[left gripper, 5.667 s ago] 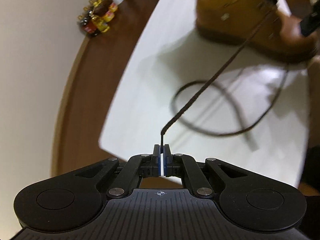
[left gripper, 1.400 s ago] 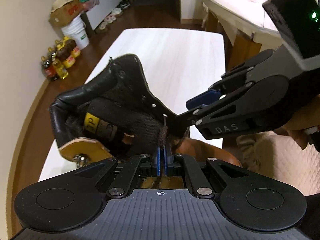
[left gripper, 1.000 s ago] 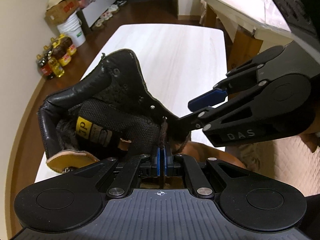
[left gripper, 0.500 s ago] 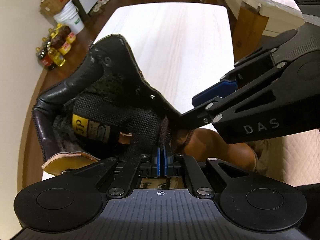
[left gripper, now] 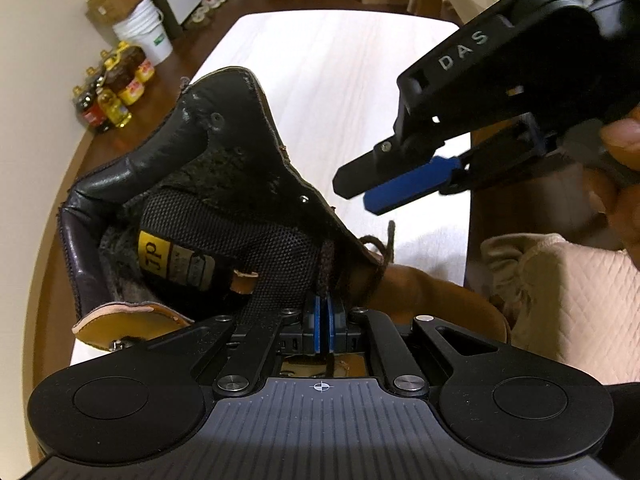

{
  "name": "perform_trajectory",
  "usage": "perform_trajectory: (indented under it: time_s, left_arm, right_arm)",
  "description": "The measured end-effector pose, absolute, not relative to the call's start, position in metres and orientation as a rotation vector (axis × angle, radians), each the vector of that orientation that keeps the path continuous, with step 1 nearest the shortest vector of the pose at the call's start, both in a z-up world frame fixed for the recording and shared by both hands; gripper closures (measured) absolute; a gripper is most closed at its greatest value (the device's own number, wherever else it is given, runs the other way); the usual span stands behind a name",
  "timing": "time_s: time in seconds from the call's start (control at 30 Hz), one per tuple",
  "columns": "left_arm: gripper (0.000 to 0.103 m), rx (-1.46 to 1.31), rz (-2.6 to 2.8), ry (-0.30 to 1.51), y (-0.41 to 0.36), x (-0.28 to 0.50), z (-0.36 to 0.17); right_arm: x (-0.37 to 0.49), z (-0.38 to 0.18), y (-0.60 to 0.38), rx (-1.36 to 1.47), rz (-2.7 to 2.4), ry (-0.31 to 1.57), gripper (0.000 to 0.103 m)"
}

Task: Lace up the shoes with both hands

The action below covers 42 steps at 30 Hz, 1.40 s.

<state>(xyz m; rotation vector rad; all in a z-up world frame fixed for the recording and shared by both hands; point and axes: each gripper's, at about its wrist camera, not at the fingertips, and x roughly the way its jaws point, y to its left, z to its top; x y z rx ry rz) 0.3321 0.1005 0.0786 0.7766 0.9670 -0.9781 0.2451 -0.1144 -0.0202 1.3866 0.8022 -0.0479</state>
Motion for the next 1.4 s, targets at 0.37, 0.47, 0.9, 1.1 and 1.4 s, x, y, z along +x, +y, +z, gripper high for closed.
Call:
perform_trajectory:
  time_s: [0.37,0.47,0.9,1.1,1.4]
  left_arm:
    - [0.097,0.731,-0.987,0.971,0.108,0.331,0.079]
    - [0.097,0.672,-1.021,0.988,0.124,0.328,0.088]
    - [0.091,0.636,-0.923,1.023,0.213,0.331,0.092]
    - [0.089,0.714,-0.991,0.960,0.201,0.318,0.073]
    - [0.089,0.839,-1.057,0.834,0.174,0.298,0.068]
  right_arm:
    - [0.247,-0.042,-0.110,1.570,-0.004,0.774,0.101]
    - [0.242,-0.025,-0.125,1.470,-0.068,0.756,0.101]
    - [0.238,0.064,-0.169,0.301,-0.446,0.904,0.097]
    - [0.257,0.065,-0.095,0.185,-0.123,0.927,0.085]
    - [0.277,0.052,-0.011,-0.099,0.310,0.985,0.085]
